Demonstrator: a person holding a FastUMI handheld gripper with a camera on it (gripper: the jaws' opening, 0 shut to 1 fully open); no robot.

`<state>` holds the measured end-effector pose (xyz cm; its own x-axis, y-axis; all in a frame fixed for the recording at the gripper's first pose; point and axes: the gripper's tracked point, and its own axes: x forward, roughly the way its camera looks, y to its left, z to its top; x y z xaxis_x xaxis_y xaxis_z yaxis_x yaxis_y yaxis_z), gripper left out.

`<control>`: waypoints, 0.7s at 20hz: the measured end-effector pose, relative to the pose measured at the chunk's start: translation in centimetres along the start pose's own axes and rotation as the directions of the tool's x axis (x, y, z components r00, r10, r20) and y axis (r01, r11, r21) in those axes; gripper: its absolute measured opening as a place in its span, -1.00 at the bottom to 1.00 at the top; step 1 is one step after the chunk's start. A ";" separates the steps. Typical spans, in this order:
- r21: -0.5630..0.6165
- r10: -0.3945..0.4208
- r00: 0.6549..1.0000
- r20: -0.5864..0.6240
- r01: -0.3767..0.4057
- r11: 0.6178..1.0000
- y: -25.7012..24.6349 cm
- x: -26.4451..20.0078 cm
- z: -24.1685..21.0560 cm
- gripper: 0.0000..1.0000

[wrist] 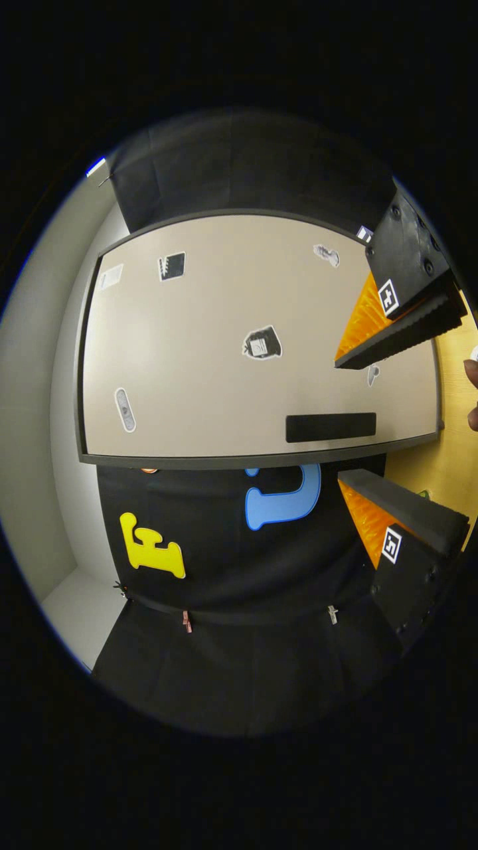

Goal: Open the shoe cabinet door, grab the shoes and put them into the shoe cabinet, then close the shoe cabinet door.

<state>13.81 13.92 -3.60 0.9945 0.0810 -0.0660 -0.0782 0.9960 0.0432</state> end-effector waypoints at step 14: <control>0.045 -0.109 0.993 -0.034 0.111 0.993 -0.6 9.0 -3.4 -0.11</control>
<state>22.62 14.14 -7.62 0.9942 -0.0272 -0.1040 0.0356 0.9961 0.0802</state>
